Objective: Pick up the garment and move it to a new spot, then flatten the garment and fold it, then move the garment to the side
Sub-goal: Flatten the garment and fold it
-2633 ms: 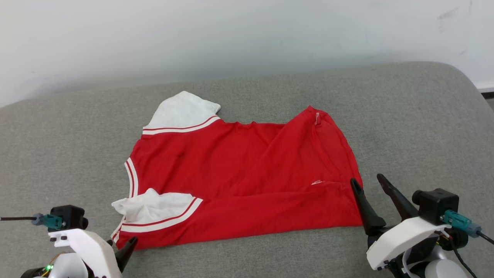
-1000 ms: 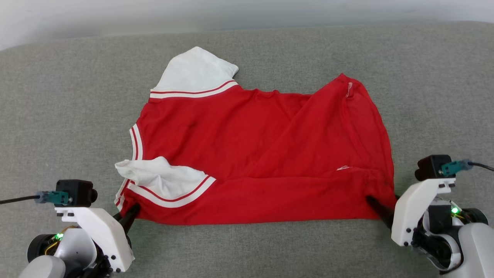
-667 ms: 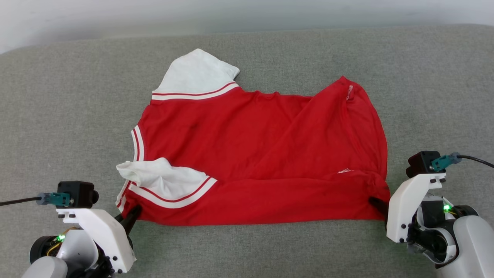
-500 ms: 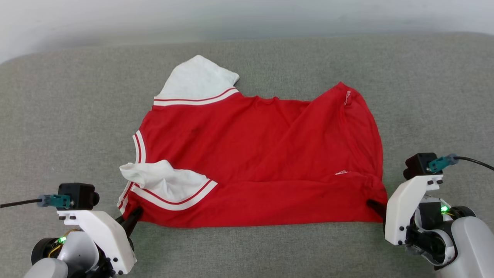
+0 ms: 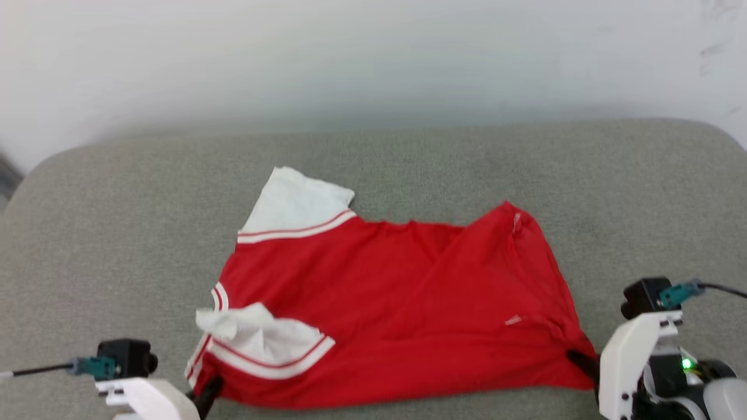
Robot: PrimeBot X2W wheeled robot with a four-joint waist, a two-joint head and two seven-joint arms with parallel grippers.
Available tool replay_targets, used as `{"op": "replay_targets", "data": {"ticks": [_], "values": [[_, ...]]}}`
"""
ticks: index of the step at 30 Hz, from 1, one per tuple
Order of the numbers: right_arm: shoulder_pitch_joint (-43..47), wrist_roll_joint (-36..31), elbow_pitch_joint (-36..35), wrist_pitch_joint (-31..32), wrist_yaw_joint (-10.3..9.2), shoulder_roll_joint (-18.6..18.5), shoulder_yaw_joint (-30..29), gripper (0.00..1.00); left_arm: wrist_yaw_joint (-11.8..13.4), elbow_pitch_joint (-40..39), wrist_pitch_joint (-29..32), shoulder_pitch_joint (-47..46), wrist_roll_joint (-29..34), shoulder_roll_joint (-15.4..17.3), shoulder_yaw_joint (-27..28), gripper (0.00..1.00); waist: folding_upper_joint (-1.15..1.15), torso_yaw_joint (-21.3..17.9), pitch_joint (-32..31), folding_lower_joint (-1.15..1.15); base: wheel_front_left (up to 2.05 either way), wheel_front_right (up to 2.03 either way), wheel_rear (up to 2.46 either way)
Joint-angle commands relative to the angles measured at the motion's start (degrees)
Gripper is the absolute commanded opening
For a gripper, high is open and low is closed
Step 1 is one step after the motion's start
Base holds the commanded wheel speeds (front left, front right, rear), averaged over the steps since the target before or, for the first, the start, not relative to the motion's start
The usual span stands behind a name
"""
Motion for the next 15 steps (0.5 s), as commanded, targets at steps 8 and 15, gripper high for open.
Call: {"op": "replay_targets", "data": {"ticks": [8,15], "values": [[7.9,-1.6,-2.4,1.4,0.00,1.6,-3.5,0.00,-0.8,1.4,-0.2,2.8,-1.5,-2.0,-1.8,0.00,0.00,0.4,-1.2,0.00,0.00,0.00,0.00],[9.0,-4.7,-4.2,-8.0,0.00,2.5,-3.1,1.00,-2.0,5.7,-4.9,-0.3,-1.1,-4.3,-0.5,1.00,0.00,-0.9,-0.8,0.00,0.00,0.00,0.00]]}}
